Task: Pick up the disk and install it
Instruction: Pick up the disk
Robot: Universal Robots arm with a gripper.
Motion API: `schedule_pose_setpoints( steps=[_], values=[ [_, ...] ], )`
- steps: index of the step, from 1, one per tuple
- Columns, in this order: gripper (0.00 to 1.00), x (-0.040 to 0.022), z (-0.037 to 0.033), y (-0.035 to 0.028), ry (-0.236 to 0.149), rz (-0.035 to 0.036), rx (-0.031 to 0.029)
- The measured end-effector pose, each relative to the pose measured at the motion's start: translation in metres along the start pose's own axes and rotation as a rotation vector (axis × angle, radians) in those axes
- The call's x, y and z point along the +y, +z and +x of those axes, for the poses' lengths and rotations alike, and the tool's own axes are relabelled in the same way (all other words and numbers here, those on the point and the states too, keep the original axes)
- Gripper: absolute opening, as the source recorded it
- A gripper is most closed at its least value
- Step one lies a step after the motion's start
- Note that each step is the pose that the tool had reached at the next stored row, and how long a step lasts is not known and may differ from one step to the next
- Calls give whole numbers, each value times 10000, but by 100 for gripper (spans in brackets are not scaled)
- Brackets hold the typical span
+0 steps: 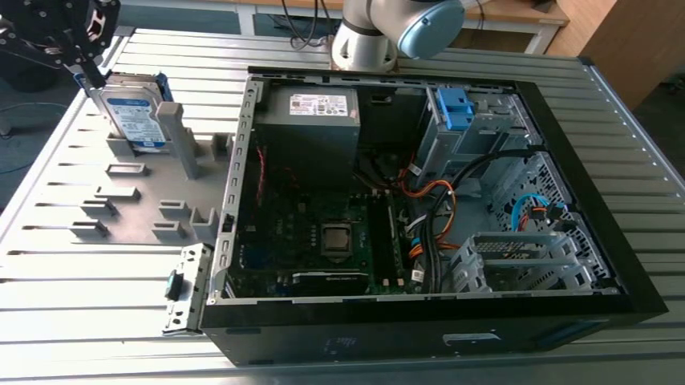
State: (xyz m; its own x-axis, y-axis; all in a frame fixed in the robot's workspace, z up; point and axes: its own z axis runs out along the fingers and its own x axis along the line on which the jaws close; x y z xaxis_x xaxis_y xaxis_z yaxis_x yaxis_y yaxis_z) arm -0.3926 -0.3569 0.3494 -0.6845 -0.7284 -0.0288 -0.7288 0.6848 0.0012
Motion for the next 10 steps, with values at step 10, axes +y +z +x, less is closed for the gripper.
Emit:
schedule_pose_setpoints(
  steps=[10],
  values=[
    [11,0,0,0,-399,-12,0]
  ],
)
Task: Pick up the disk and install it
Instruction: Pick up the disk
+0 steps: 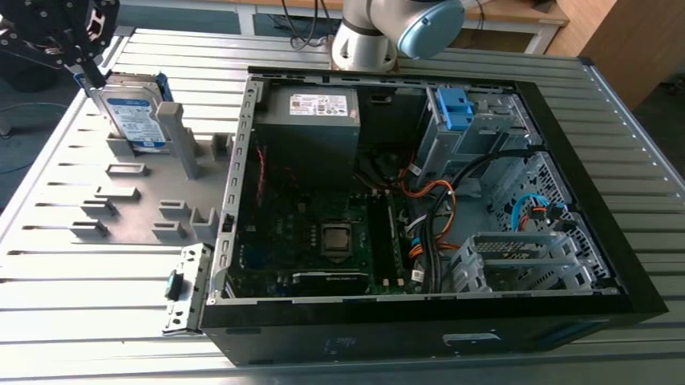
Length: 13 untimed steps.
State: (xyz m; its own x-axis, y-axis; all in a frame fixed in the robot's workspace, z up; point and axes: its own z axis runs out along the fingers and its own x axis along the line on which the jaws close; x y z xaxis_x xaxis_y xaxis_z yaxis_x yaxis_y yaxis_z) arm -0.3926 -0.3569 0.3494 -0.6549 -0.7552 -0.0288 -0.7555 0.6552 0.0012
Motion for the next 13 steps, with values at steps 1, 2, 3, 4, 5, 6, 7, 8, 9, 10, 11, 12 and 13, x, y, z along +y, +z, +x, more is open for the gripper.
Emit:
schedule_pose_setpoints(
  steps=[1,2,3,4,5,6,7,8,9,10,11,12,13],
  values=[
    [11,0,0,0,-40,-1,0],
    [11,0,0,0,-83,-3,0],
    [11,0,0,0,-123,-3,0],
    [11,0,0,0,-162,-4,0],
    [11,0,0,0,-201,-6,0],
    [11,0,0,0,-241,-7,0],
    [11,0,0,0,-280,-8,0],
    [11,0,0,0,-318,-9,0],
    [11,0,0,0,-361,-10,0],
    [11,0,0,0,-400,-12,0],
    [11,0,0,0,-437,-12,0],
    [11,0,0,0,-476,-13,0],
    [11,0,0,0,-515,-15,0]
  ],
)
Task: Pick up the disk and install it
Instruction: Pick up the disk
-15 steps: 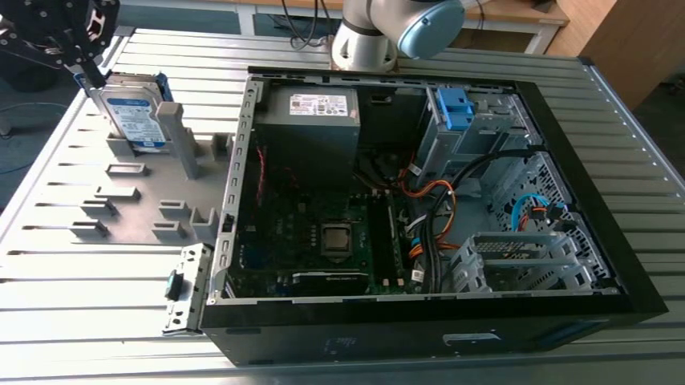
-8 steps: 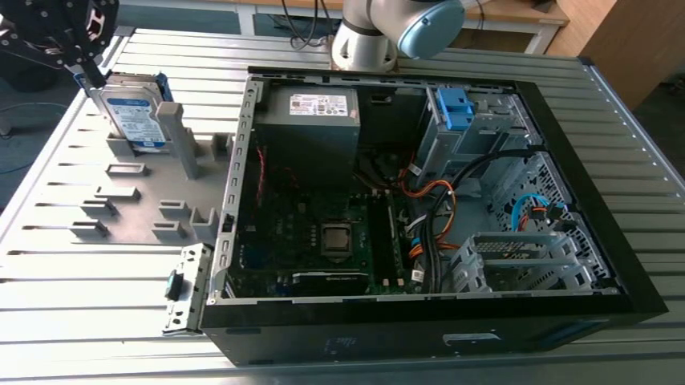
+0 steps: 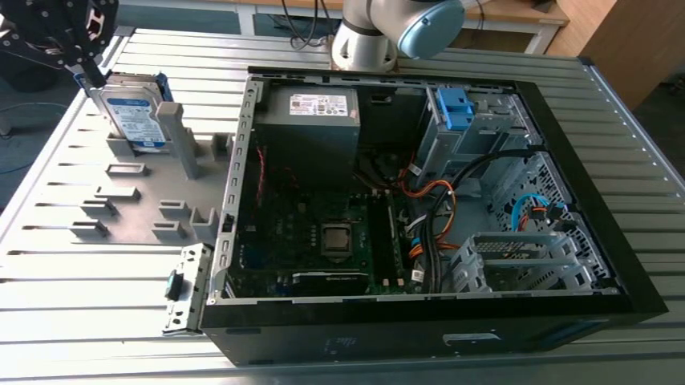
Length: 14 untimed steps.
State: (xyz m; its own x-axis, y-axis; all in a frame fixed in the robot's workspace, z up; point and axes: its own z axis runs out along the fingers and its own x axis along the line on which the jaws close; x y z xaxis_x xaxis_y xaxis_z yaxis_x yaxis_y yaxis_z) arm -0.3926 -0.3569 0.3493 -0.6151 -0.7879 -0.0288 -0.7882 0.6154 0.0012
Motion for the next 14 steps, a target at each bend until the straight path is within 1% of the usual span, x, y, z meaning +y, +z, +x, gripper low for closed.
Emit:
schedule_pose_setpoints(
  steps=[14],
  values=[
    [11,0,0,0,-511,-15,0]
  ],
)
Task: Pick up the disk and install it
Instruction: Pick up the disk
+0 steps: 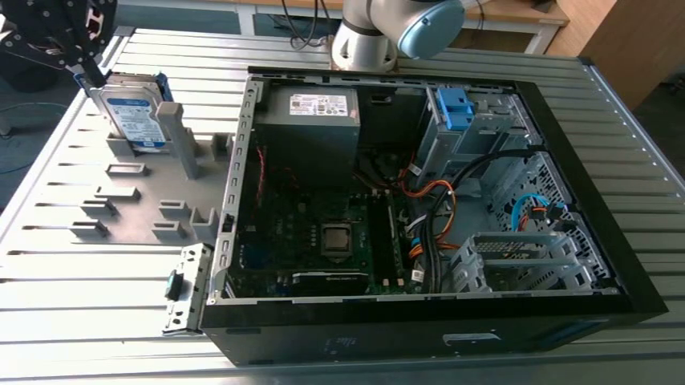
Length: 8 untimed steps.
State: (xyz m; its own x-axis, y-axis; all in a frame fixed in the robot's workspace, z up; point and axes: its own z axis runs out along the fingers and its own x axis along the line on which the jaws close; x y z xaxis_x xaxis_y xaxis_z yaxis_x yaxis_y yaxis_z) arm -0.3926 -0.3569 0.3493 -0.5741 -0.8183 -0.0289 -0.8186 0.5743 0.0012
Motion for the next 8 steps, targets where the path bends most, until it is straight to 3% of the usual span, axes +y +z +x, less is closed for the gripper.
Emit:
schedule_pose_setpoints(
  steps=[8],
  values=[
    [11,0,0,0,-283,-8,0]
  ],
)
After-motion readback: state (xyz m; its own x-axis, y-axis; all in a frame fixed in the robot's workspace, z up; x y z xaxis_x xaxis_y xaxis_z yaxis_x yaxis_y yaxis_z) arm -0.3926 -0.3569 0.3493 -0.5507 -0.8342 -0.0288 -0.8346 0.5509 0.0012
